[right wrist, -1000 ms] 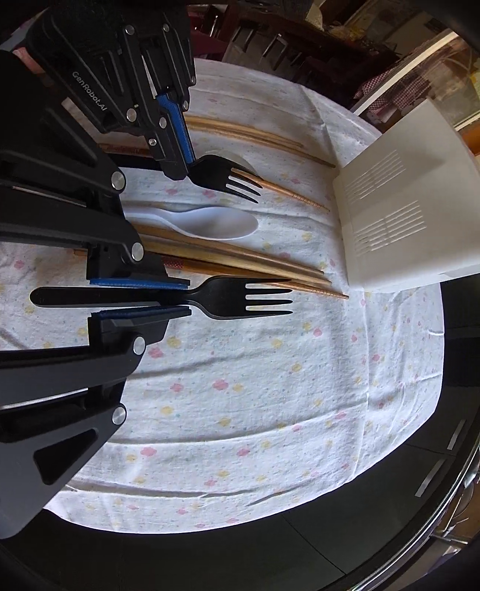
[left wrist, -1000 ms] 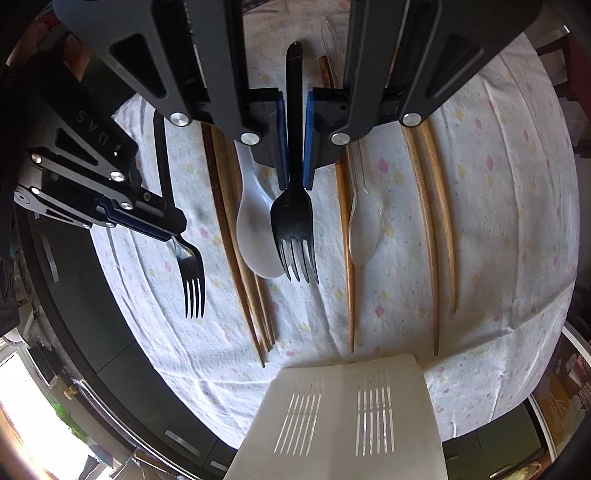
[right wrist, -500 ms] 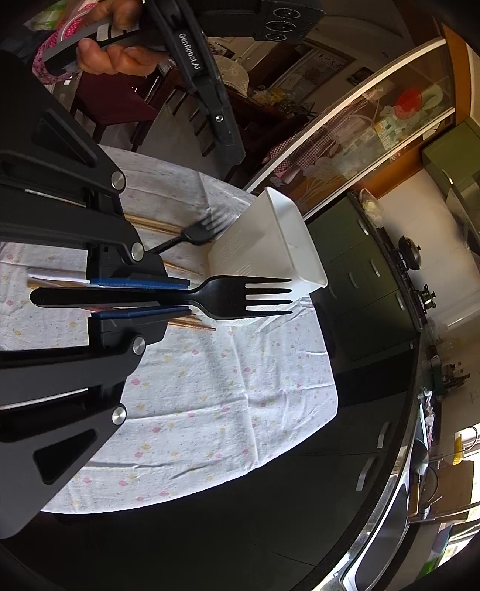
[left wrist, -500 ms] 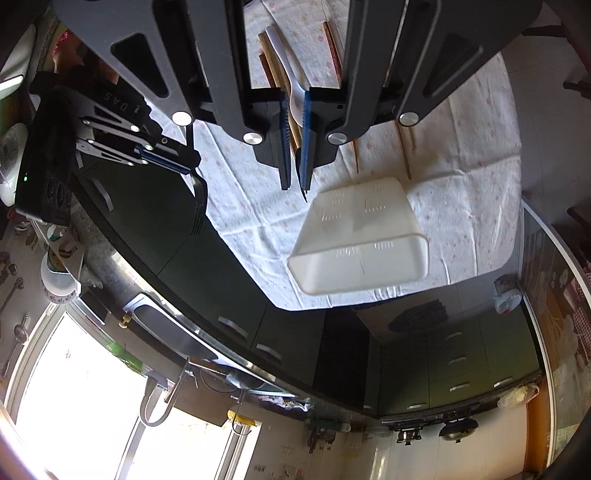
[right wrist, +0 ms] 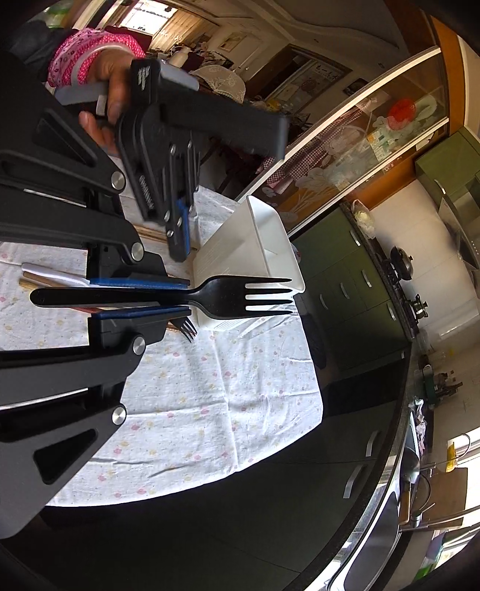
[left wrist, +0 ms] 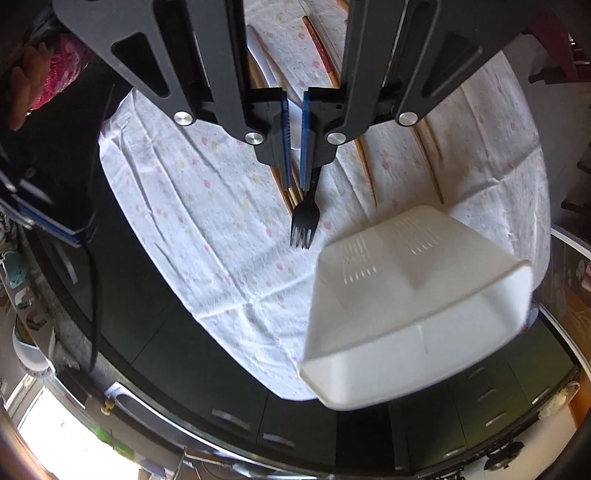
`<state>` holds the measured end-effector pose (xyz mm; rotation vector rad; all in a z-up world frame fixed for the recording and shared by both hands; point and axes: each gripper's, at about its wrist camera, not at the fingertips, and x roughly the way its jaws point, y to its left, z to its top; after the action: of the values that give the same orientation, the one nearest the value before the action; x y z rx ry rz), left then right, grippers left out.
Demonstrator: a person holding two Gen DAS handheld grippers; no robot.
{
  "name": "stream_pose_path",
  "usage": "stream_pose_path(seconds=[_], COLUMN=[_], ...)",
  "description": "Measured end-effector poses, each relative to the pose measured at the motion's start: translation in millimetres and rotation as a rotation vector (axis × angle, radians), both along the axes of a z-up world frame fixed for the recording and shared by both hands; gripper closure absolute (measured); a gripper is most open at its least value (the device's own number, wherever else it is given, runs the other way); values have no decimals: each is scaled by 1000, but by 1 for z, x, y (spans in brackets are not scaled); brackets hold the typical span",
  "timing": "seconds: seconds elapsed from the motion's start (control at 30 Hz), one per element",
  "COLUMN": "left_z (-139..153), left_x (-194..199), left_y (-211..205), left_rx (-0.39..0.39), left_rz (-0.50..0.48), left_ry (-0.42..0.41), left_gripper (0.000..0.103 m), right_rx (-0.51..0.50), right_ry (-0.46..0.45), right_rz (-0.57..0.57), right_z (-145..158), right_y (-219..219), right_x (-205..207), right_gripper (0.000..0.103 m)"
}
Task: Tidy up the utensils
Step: 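Lift the left tool's fork toward the caddy while the right tool lifts its fork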
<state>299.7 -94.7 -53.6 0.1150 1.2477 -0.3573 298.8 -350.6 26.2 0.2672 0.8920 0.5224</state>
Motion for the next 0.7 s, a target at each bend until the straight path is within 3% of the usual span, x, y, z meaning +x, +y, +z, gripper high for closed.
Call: stream_pose_path(seconds=[0.1, 0.27, 0.47, 0.7], left_z=[-31, -54, -73, -89], left_x=[10, 21, 26, 34], left_y=[-11, -12, -12, -18], left_rx=[36, 88, 132, 160], left_rz=[-53, -83, -118, -174], left_ry=[54, 81, 99, 87], left_gripper=[90, 79, 79, 89], right_rx=[-1, 1, 6, 2], right_ry=[5, 7, 11, 24], right_rz=[-8, -22, -15, -14], right_z=[-1, -2, -2, -5], right_y=[-5, -14, -11, -11], right_x=[-1, 0, 1, 4], right_gripper=[93, 93, 93, 93])
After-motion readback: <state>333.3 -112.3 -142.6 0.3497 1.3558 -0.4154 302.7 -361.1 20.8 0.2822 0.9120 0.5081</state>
